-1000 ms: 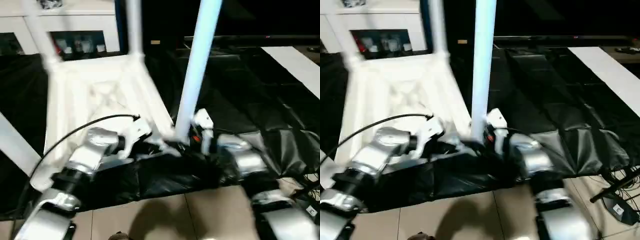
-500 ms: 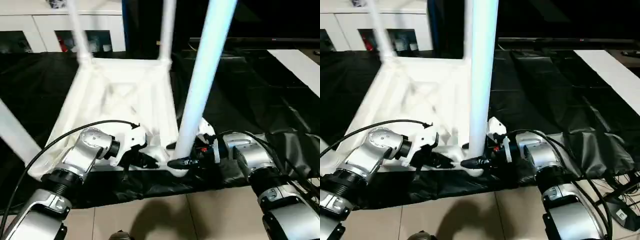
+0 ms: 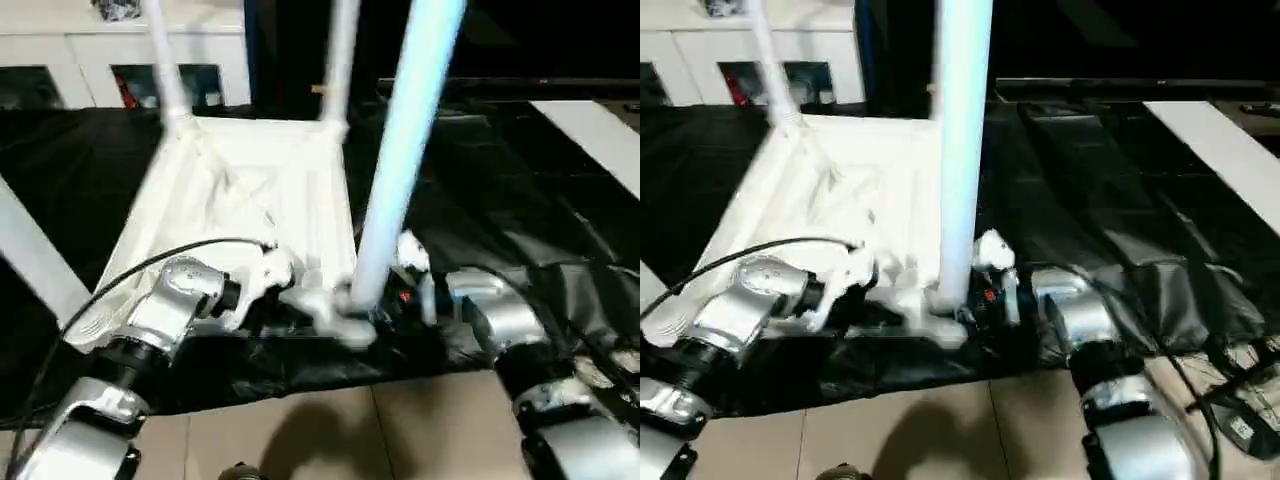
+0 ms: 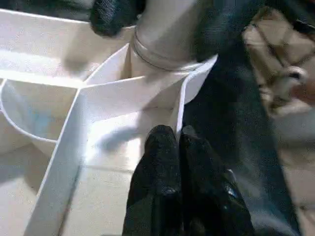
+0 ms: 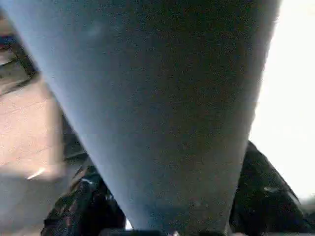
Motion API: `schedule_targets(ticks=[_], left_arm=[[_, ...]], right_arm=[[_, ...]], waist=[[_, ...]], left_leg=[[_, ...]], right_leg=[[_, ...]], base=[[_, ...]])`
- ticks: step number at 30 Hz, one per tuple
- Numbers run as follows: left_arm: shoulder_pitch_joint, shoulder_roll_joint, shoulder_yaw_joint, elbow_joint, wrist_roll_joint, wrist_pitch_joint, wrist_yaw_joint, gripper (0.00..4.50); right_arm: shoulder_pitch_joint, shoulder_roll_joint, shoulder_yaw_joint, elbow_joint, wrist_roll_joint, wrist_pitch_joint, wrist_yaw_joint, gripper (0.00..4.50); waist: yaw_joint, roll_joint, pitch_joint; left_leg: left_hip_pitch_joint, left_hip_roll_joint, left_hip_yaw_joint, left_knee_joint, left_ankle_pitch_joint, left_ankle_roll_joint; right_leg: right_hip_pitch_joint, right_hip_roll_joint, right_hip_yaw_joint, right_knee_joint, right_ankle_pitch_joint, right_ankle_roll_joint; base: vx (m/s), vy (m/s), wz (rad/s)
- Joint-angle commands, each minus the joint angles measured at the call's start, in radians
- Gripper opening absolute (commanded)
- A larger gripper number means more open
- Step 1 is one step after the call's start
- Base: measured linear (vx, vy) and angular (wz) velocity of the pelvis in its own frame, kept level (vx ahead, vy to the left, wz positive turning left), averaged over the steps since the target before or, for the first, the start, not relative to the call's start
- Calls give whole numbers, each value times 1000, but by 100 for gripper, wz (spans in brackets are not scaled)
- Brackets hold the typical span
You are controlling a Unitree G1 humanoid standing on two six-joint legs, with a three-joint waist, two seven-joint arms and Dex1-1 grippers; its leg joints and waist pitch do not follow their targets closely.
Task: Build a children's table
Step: Rotate leg to tighten
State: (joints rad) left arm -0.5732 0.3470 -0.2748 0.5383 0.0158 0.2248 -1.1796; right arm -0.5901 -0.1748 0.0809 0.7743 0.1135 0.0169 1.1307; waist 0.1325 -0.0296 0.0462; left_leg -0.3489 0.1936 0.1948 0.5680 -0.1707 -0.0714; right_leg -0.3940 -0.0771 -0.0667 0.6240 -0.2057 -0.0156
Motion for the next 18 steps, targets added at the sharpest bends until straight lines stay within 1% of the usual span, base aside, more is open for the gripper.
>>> schedule_targets(ticks=[1, 2, 3, 5, 6, 7, 8, 9, 10, 11, 12, 13, 14, 15, 17, 18], left_arm=[[-21, -57, 21, -2, -1, 34, 135, 0], [-19, -62, 21, -7, 6, 38, 150, 0], [-18, -65, 22, -9, 6, 40, 155, 0], [-11, -90, 31, -24, 6, 45, 191, 0], [-7, -102, 31, -28, 10, 35, 209, 0], [-4, -109, 31, -30, 13, 27, 220, 0], [0, -110, 24, -28, 13, 8, 213, 0], [2, -111, 19, -26, 13, -4, 208, 0], [7, -107, 10, -25, 13, -35, 192, 0], [11, -101, 1, -24, 15, -62, 181, 0], [12, -97, -2, -24, 18, -73, 178, 0], [10, -88, -10, -15, 27, -95, 175, 0], [8, -82, -13, -7, 28, -105, 166, 0], [5, -78, -12, 2, 27, -113, 159, 0], [1, -71, -9, 12, 25, -131, 150, 0], [-1, -71, -7, 15, 25, -138, 148, 0]], right_arm=[[19, 71, 13, 53, -20, 18, -160, 214], [20, 80, 2, 60, -23, 21, -207, 212], [20, 84, -2, 62, -22, 22, -220, 209], [23, 120, -41, 72, -13, 29, -341, 206], [27, 144, -62, 69, -9, 28, -398, 205], [29, 159, -75, 67, -7, 26, -435, 205], [30, 172, -84, 61, -5, 21, -465, 204], [30, 179, -89, 57, -5, 16, -481, 204], [29, 179, -83, 55, -18, -9, -500, 204], [28, 177, -77, 53, -26, -33, -508, 260], [27, 176, -76, 51, -25, -43, -504, 274], [25, 173, -80, 47, -12, -51, -487, 276], [23, 170, -84, 44, -8, -50, -479, 282], [23, 160, -77, 38, -16, -51, -468, 293], [28, 141, -55, 22, -45, -59, -462, 316], [35, 127, -47, 5, -56, -62, -457, 316]], waist=[[-5, 0, -49], [-8, -1, -47], [-16, -3, -46], [-17, -1, -47], [-20, -2, -48], [-22, -1, -49], [-24, -4, -48], [-25, -1, -50], [-27, 2, -50], [-29, 1, -51], [-29, 2, -53], [-28, 5, -53], [-28, 3, -54], [-26, 3, -57], [-25, 3, -56], [-25, 3, -57]], left_leg=[[3, 45, -31, -74, -282, -16], [3, 44, -31, -75, -285, -16], [8, 41, -30, -72, -306, -9], [10, 42, -30, -71, -299, -5], [6, 41, -31, -72, -294, -3], [2, 42, -31, -74, -282, -3], [3, 43, -31, -75, -283, -3], [5, 43, -30, -74, -288, -3], [4, 43, -29, -74, -288, -1], [4, 43, -28, -73, -288, 0], [3, 43, -27, -72, -281, 2], [2, 42, -27, -72, -276, 7], [3, 42, -24, -70, -270, 13], [2, 41, -22, -67, -247, 20], [-1, 40, -22, -66, -213, 27], [-1, 40, -20, -65, -207, 30]], right_leg=[[41, -87, 50, -98, -391, -151], [38, -86, 50, -100, -397, -146], [34, -85, 50, -108, -432, -137], [30, -87, 54, -109, -431, -136], [33, -85, 53, -108, -418, -137], [33, -82, 52, -104, -393, -136], [32, -81, 51, -104, -389, -135], [30, -81, 52, -104, -372, -140], [30, -80, 53, -102, -342, -148], [31, -79, 53, -100, -325, -152], [32, -79, 54, -97, -294, -158], [33, -78, 54, -94, -269, -166], [34, -78, 54, -94, -249, -175], [36, -77, 55, -89, -211, -182], [39, -74, 53, -83, -160, -190], [39, -74, 53, -82, -148, -193]], base=[[0, 0, 0], [0, 0, 0], [0, 0, 0], [0, 0, 0], [0, 0, 0], [0, 0, 0], [0, 0, 0], [0, 0, 0], [0, 0, 0], [0, 0, 0], [0, 0, 0], [0, 0, 0], [0, 0, 0], [0, 0, 0], [0, 0, 0], [0, 0, 0]])
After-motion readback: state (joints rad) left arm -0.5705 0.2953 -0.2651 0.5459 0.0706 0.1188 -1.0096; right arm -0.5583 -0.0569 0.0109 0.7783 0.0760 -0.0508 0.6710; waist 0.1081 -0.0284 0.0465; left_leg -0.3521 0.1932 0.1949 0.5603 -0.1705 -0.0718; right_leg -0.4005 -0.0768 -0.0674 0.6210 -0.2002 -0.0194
